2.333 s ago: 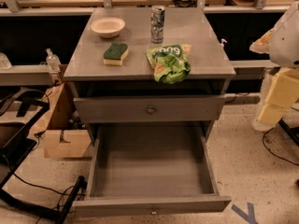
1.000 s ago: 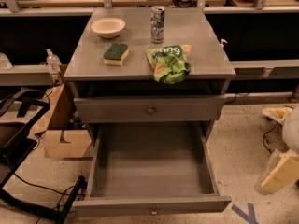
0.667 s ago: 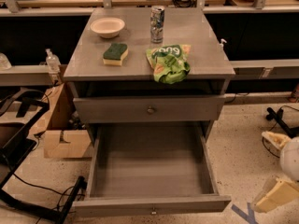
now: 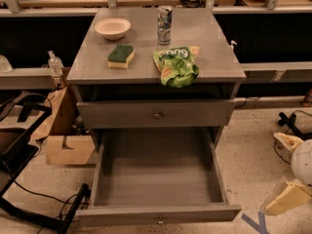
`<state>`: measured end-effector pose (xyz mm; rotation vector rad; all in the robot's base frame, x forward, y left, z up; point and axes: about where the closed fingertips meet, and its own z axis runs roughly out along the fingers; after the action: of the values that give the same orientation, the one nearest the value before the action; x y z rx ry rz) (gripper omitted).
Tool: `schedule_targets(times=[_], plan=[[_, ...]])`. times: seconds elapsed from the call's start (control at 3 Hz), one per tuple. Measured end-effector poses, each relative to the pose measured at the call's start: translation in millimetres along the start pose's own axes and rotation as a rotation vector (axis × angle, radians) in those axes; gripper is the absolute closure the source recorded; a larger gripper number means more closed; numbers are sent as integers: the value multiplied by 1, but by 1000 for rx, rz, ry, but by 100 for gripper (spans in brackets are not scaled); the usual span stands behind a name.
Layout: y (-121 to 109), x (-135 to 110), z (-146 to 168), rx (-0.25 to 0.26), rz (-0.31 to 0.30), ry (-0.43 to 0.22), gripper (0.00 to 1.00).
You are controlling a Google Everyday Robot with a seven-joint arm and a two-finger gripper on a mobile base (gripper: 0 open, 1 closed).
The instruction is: Close middle drawer
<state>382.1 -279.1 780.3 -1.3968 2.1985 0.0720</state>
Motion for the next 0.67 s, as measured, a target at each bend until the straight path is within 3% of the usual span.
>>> schedule_targets(times=[0.33,0.67], plan=[[12,9,29,-44,20,-18,0],[55,52,110,-143,91,-58,2]])
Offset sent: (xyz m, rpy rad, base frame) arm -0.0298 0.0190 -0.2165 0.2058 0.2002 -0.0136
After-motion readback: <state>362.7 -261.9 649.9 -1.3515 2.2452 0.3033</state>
